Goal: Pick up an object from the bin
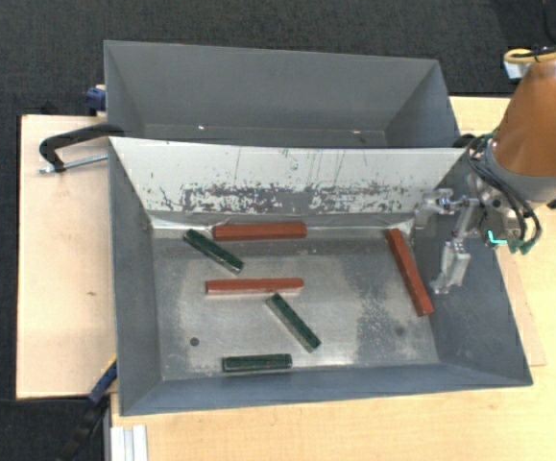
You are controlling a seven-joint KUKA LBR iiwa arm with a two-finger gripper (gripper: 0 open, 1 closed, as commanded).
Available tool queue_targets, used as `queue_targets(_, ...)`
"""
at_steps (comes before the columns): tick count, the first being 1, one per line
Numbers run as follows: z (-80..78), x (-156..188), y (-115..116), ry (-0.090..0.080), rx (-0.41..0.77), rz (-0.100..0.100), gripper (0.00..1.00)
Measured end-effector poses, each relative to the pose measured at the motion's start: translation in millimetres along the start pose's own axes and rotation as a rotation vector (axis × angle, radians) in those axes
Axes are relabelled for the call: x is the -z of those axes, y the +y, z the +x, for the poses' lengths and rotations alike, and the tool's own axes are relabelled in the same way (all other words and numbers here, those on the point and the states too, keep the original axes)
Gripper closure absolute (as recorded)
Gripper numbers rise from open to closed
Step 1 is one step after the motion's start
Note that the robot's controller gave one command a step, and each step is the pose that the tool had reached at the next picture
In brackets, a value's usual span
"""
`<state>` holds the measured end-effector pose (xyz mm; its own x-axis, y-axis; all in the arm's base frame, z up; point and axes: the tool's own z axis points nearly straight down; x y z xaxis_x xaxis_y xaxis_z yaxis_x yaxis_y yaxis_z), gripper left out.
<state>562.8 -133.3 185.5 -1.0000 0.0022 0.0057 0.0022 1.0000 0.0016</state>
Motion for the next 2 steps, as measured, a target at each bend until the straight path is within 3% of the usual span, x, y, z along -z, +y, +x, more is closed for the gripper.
queue_targets(1,-1.8,4,0,-0.008,0.002,0.002,0.00)
queue_targets(2,11.4,-46,-14,-0.014,-0.009,0.003,0.00)
